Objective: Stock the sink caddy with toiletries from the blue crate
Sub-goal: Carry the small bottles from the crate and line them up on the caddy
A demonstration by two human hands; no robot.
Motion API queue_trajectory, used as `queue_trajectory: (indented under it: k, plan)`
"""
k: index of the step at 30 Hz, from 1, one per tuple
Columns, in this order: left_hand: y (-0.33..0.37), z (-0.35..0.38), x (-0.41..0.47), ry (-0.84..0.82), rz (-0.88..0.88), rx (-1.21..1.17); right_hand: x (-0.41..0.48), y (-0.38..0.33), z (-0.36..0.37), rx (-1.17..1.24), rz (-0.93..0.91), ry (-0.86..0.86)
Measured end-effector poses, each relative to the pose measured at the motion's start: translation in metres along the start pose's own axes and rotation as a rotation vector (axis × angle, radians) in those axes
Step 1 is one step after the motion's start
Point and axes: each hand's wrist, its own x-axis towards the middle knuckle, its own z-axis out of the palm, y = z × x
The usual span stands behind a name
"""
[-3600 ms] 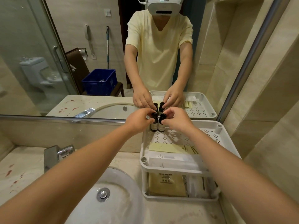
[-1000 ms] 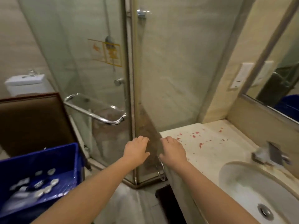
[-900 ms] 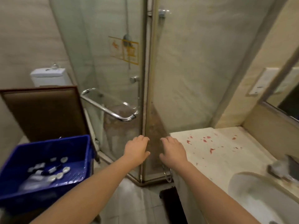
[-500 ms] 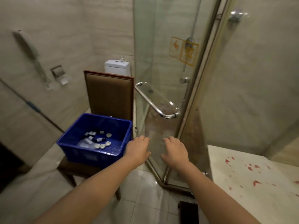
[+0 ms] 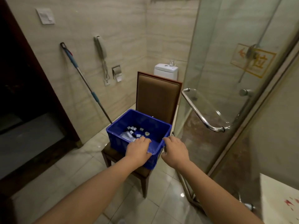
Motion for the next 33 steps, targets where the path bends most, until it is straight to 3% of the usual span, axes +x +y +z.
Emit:
queue_trajectory:
  k: [9,20,33]
  plan:
    - [-0.083,-0.003,0.047,-0.019,0.005,0.006,0.082,-0.051,0.028,-0.005,-0.017,-0.008]
    - [-0.205,-0.011,0.113,-0.064,0.01,-0.017,0.182,-0.112,0.081,-0.001,0.089,-0.043]
    - [-0.267,0.011,0.171,-0.121,-0.033,-0.092,0.262,-0.13,0.118,-0.034,0.086,-0.163]
